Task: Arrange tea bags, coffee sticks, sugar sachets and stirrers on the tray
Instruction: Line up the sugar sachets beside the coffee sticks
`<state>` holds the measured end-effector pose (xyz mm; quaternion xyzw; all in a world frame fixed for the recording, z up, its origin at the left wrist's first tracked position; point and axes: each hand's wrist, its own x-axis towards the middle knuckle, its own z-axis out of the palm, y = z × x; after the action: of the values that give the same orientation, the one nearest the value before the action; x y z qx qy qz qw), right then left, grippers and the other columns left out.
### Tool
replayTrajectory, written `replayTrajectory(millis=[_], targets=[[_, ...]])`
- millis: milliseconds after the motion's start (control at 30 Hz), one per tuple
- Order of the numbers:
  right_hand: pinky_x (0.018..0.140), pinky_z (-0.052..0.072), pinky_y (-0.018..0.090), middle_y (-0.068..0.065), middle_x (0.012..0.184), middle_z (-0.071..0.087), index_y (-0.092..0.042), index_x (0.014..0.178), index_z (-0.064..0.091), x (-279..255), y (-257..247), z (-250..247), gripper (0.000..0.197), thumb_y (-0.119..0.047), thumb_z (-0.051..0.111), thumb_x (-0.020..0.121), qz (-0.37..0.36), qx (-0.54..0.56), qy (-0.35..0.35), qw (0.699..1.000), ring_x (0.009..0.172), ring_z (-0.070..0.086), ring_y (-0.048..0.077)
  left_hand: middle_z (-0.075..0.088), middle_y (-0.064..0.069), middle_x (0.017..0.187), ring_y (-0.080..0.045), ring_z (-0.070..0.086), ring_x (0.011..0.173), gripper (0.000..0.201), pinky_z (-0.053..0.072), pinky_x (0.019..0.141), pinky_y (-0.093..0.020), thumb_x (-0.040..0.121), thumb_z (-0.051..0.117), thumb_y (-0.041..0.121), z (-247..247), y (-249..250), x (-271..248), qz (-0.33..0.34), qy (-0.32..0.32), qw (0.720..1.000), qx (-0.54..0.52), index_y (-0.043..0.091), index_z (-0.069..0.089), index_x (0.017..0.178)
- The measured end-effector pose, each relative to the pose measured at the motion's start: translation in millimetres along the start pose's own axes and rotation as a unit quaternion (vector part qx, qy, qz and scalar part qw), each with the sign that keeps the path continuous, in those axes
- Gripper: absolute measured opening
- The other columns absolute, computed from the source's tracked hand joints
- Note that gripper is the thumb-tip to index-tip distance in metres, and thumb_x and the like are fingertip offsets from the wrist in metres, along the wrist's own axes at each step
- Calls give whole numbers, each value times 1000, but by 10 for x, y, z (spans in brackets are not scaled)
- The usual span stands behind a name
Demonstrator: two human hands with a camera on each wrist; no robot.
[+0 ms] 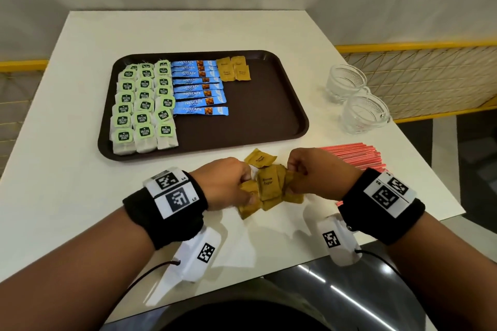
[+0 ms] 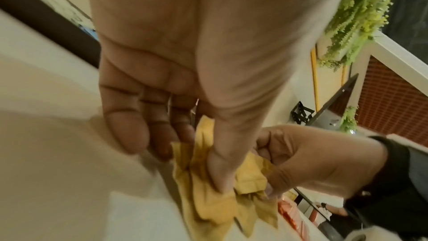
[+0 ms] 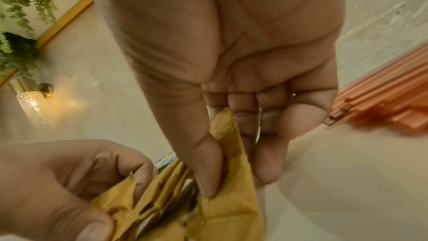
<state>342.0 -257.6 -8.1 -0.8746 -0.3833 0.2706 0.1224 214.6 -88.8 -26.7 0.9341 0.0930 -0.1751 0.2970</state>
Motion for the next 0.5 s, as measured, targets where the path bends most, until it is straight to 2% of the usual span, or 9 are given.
replayTrajectory(millis=[100,200,267,333,400,500], targets=[[56,38,23,-6,69,53,-15,81,58,-18,56,-64,19,-15,73,71,-7,23,17,1000,60,45,10,59,-1,74,-13,53,63,19,42,59,-28,83,68,27,-81,-23,-37,10,15,998,-60,18,53,77],[61,43,26,-4,73,57,-12,80,59,-38,88,-196,17,-12,73,71,-23,61,41,997,60,49,8,67,-10,79,-18,62,64,18,52,65,-37,83,71,24,-189,-65,-40,16,41,988,-145,15,55,82],[61,46,27,-4,71,59,-11,78,59,-60,81,-305,16,-8,73,72,-36,107,47,992,56,51,8,70,-14,86,-26,67,71,20,57,70,-42,83,72,22,-271,-74,-23,15,60,978,-201,10,57,89],[61,47,28,-1,70,60,-10,76,57,-74,54,-404,18,-3,73,73,-61,152,45,985,57,53,9,69,-15,92,-25,67,77,19,58,70,-40,85,70,22,-343,-65,-1,14,80,964,-254,10,58,93],[67,51,36,12,76,65,-6,79,58,-62,17,-492,19,-3,75,73,-90,201,29,975,65,61,21,68,-13,93,-21,66,80,13,57,69,-35,88,67,22,-393,-48,42,19,112,950,-291,13,59,94],[77,53,49,30,89,66,5,89,58,6,-89,-573,27,-1,78,72,-117,274,-2,955,77,64,40,65,-12,90,-17,65,80,10,57,68,-30,94,57,16,-410,23,136,12,144,918,-368,10,58,102]])
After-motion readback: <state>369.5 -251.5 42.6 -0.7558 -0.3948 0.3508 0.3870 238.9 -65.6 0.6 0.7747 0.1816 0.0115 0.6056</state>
